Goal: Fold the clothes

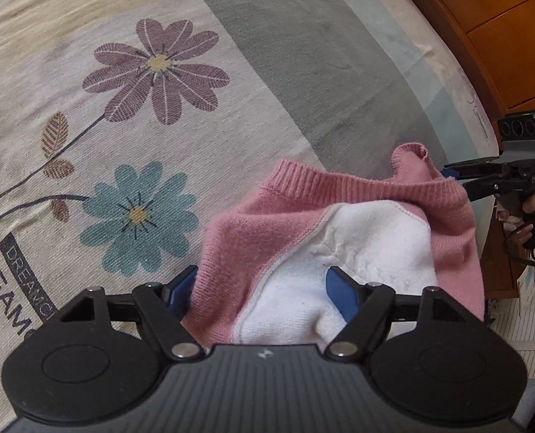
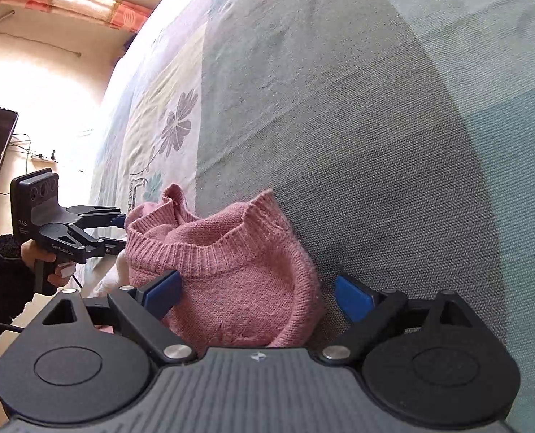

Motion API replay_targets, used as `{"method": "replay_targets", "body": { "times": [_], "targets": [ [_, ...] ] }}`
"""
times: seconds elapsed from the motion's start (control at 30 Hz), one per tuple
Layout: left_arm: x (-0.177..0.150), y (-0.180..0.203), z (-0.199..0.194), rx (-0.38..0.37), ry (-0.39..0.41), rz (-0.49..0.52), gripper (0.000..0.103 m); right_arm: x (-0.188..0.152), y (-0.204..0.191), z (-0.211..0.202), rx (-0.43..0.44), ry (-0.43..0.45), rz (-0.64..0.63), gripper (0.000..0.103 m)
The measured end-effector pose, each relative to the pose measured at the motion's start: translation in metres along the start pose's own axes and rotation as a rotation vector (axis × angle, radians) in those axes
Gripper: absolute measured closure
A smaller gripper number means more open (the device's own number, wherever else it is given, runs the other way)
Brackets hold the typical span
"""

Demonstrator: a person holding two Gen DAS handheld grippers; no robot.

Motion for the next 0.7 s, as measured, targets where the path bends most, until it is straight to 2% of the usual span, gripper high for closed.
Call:
{"method": "replay_targets", "body": {
  "times": [0.07, 0.2, 0.23, 0.3, 0.37, 0.4, 0.43, 0.47, 0.53, 0.57, 0.67, 0.7],
  "targets": [
    [0.005, -0.001, 0.000, -0.055, -0.001, -0.013, 0.027, 0.003, 0.005, -0.003, 0.061, -0.004, 0.023, 0.002],
    [0.007, -0.002, 0.010, -0.174, -0.044, 0.008, 0.024, -0.003, 0.004, 0.001, 0.141, -0.077, 0.020, 0.002],
    [0.006, -0.003, 0.012, -0.191, -0.043, 0.024, 0.020, -0.003, 0.007, 0.001, 0.164, -0.075, 0.027, 0.002],
    [0.006, -0.012, 0.011, -0.253, -0.044, -0.007, 0.018, -0.005, 0.014, 0.002, 0.210, -0.070, 0.039, 0.002],
    [0.006, -0.026, 0.012, -0.333, -0.032, -0.087, 0.018, -0.007, 0.024, -0.001, 0.256, -0.059, 0.064, 0.006],
    [0.005, -0.032, 0.012, -0.370, -0.022, -0.129, 0.018, -0.009, 0.028, -0.003, 0.259, -0.057, 0.068, 0.014],
    [0.004, -0.035, 0.011, -0.394, -0.012, -0.158, 0.019, -0.010, 0.033, -0.004, 0.259, -0.055, 0.071, 0.026],
    [0.003, -0.038, 0.011, -0.411, -0.003, -0.183, 0.019, -0.013, 0.037, -0.006, 0.254, -0.053, 0.076, 0.032],
    [0.002, -0.036, 0.008, -0.411, 0.005, -0.174, 0.020, -0.018, 0.047, -0.009, 0.261, -0.043, 0.105, 0.049],
    [0.003, -0.035, 0.008, -0.407, 0.008, -0.161, 0.020, -0.019, 0.050, -0.009, 0.261, -0.038, 0.113, 0.052],
    [0.002, -0.043, 0.003, -0.435, 0.012, -0.201, 0.024, -0.021, 0.057, -0.004, 0.248, -0.028, 0.131, 0.076],
    [0.002, -0.046, 0.000, -0.425, 0.008, -0.219, 0.028, -0.022, 0.060, -0.002, 0.258, -0.027, 0.151, 0.089]
  ]
}}
Point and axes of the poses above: each gripper's, at about its wrist camera, not at the fingertips, and z roughly the way its jaws point, y to its right, x to its top, the point moved 4 cm from there along z, roughly the way its jaws point, and after that the axes turned 9 degrees about -y, right-handed, at the moved point
